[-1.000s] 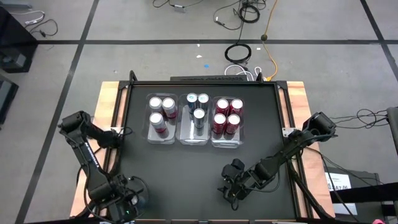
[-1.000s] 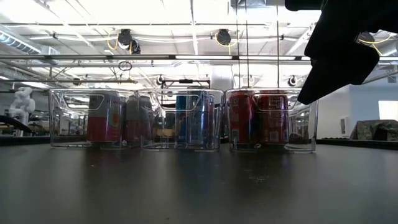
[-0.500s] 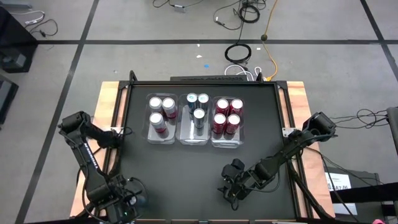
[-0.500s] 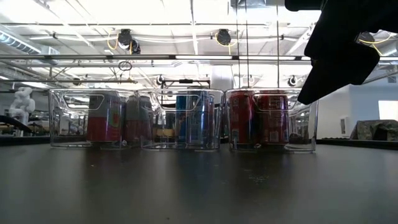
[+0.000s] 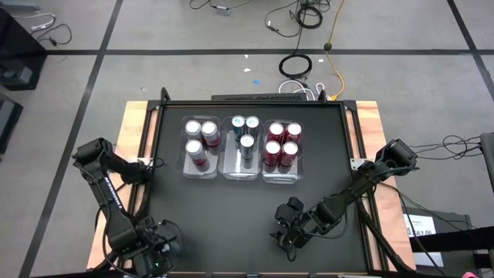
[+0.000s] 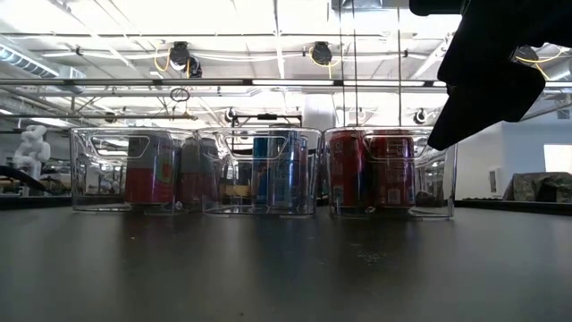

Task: Sort soda cans
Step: Put the blue soda can into the center transparent bin

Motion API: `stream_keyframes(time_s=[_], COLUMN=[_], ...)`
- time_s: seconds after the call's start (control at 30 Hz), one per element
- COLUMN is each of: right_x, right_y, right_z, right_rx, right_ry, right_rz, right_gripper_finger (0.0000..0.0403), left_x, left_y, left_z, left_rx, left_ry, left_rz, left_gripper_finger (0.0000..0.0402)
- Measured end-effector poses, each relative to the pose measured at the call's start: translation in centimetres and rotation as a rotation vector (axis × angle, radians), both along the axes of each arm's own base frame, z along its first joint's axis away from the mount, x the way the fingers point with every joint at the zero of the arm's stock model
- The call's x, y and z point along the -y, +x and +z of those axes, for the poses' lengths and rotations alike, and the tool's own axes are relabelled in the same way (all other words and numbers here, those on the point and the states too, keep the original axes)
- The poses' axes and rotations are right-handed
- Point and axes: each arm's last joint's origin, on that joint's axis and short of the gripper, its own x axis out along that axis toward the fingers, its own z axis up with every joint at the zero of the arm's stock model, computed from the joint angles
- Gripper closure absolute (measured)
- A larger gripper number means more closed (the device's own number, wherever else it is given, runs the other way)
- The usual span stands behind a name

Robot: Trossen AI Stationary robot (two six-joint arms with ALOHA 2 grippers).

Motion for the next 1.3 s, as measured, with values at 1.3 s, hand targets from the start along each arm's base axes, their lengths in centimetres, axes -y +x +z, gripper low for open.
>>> stream_keyframes(time_s=[1.3], right_x=[1.1], right_y=[0.6], right_z=[0.2], right_rx=[0.083], right_ry=[0.029], right_rz=[-0.263], right_gripper_finger=[0.0064], left_x=[-33.6], left_y=[15.8], left_z=[10.0], left_rx=[0.242], left_ry=[0.2], left_rz=[-0.187], left_gripper_finger=[0.0143])
